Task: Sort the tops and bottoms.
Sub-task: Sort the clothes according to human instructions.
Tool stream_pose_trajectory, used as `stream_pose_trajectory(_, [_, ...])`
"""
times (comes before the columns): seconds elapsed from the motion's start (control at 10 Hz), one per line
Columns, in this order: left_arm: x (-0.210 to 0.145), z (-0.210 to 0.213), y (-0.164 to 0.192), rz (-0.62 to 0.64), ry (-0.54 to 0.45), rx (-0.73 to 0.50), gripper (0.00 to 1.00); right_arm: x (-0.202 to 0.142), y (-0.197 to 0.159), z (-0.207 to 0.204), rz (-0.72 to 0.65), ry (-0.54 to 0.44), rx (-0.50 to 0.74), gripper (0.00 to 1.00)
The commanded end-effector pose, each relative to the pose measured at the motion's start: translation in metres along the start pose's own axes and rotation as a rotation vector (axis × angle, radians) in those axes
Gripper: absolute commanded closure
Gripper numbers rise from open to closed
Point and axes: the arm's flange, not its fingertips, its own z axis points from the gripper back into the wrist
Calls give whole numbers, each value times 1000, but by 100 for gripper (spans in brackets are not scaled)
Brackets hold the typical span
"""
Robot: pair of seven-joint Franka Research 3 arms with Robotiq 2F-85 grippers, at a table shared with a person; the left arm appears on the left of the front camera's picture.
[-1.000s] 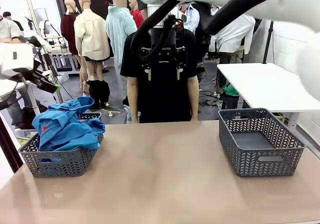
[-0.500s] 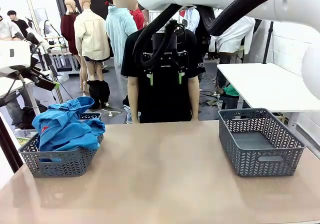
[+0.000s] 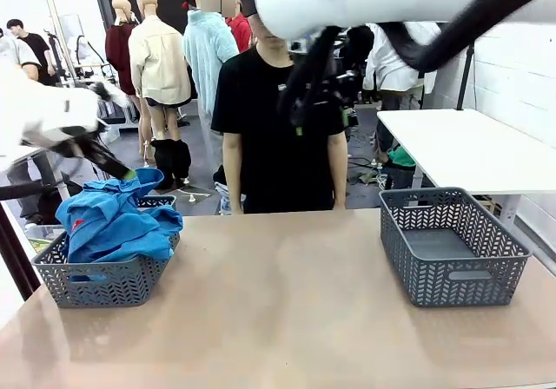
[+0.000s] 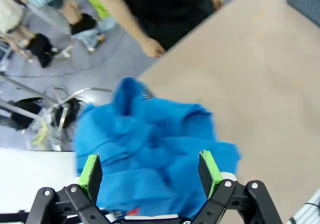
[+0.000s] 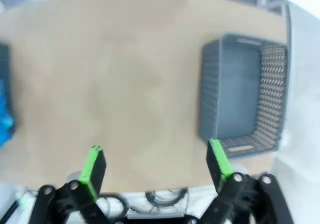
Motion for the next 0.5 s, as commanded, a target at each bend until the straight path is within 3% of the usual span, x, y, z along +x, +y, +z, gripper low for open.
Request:
stream_pose_trajectory(0.0, [42, -23, -25, -6, 48, -109, 0, -54, -59, -37, -134, -59, 34, 0])
stream_pose_trajectory(0.3, [63, -51, -55, 33, 100, -166, 0, -87, -126, -57, -338, -60, 24, 0])
stream_pose_trajectory(0.4, [61, -52, -57, 42, 124, -158, 0, -87, -123, -56, -304, -66, 35, 0])
